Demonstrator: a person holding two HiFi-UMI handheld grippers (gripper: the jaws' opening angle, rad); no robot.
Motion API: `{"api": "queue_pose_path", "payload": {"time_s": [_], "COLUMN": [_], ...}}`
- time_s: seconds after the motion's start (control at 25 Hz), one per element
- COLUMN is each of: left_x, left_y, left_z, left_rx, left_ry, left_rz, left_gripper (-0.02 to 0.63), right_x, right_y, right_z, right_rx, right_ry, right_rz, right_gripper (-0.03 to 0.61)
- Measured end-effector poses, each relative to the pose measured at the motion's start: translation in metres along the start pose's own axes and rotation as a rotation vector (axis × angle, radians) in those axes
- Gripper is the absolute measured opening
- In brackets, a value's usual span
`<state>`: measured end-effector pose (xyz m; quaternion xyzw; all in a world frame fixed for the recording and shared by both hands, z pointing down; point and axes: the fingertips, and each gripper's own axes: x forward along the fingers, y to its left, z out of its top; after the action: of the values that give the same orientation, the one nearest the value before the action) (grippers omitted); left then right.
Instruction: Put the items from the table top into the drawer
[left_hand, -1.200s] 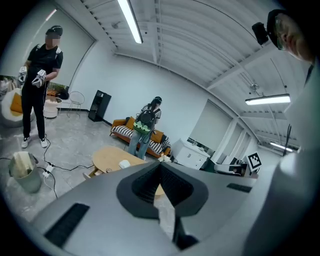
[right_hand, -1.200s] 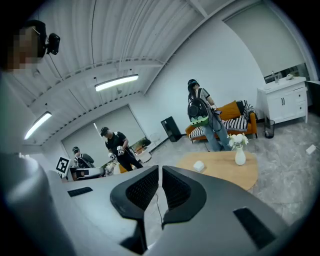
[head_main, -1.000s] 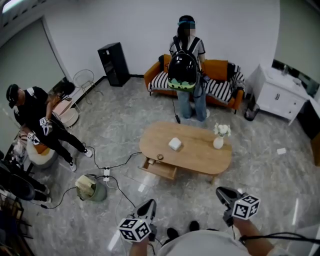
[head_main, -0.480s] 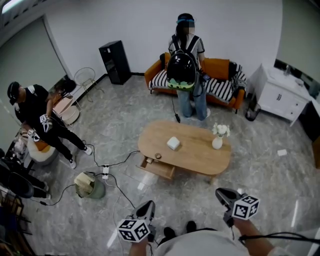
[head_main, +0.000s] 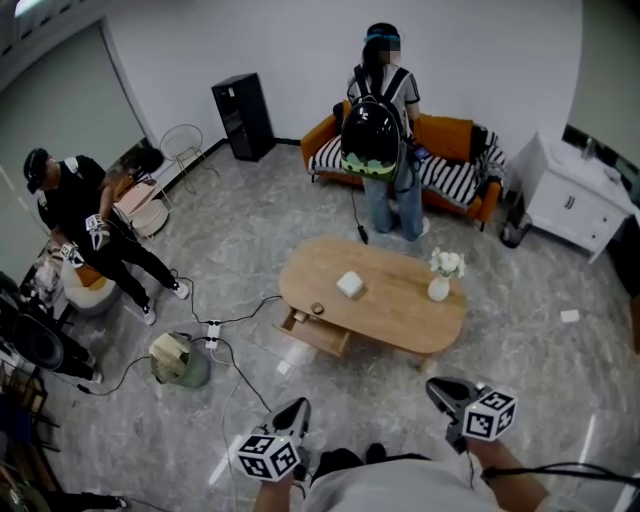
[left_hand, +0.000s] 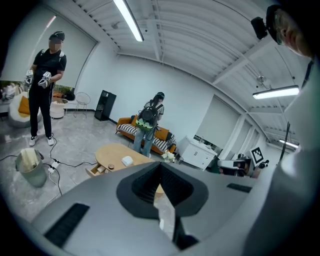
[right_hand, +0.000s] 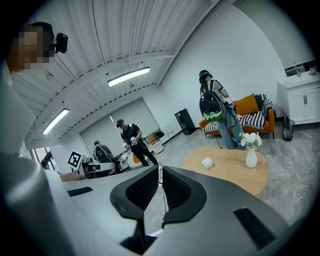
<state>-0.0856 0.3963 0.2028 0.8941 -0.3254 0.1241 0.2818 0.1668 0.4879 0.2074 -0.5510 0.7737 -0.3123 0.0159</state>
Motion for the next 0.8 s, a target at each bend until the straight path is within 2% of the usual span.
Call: {"api": "queue_pose_path", "payload": {"time_s": [0.4, 0.8], "left_x": [0.011, 0.031], "left_y": [0.0, 0.027], "left_z": [0.005, 0.013], "left_rx": [-0.001, -0.024], "left_ry": [-0.004, 0.008], "left_rz": [0.015, 0.013], "left_gripper": [0.0, 0.0], "right_x": [0.013, 0.043], "right_y": [-0.019, -0.033], "right_z": [0.0, 0.006], "right_rx": [0.017, 0.037], "right_ry": [0.041, 0.059], "right_rz": [-0.013, -0.04], "right_gripper": [0.049, 0.049]}}
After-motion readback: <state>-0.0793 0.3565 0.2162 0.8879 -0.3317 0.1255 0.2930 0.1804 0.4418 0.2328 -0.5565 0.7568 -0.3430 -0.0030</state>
